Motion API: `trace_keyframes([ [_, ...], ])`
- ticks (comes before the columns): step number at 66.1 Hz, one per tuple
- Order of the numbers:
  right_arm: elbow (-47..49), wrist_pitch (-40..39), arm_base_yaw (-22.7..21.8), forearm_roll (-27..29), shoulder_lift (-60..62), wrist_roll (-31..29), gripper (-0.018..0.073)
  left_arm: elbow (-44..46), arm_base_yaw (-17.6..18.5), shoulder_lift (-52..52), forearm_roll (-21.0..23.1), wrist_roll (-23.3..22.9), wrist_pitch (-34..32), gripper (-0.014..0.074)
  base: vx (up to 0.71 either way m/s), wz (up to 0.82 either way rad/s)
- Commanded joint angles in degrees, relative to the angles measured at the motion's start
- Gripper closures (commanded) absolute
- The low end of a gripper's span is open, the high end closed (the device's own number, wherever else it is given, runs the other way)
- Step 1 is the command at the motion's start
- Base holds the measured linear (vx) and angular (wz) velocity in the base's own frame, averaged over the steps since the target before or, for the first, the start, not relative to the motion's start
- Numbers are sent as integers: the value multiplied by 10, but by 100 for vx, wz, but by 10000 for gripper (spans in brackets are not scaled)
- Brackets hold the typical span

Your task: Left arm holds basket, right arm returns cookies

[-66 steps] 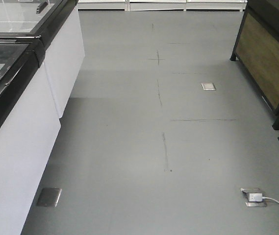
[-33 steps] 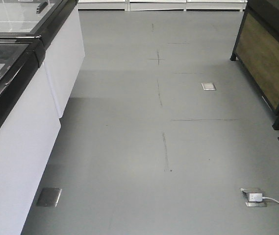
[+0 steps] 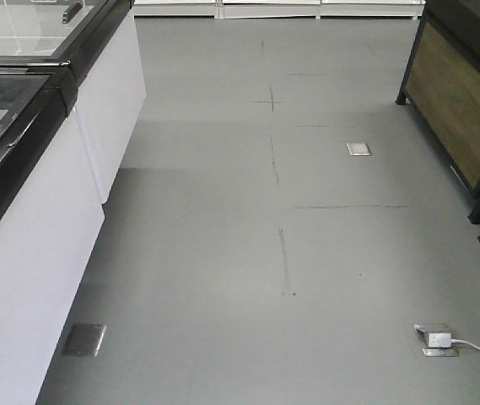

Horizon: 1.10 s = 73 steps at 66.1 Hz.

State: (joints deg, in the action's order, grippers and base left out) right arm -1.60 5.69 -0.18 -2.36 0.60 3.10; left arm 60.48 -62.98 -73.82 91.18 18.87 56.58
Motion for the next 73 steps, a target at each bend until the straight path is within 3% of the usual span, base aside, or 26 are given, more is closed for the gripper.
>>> trace_keyframes([
  [1,-1,-46,-3,-2,7,-5,567,47,-2,-12,20,1,13,124,0,0],
  [14,-1,-47,-3,-2,7,-5,567,90,-2,-67,-16,-34,13,124,0,0],
  [51,-1,-47,-3,-2,7,-5,567,146,0,-166,-29,-18,15,124,0,0],
  [73,-1,-47,-3,-2,7,-5,567,146,2,-214,89,44,43,125,0,0],
])
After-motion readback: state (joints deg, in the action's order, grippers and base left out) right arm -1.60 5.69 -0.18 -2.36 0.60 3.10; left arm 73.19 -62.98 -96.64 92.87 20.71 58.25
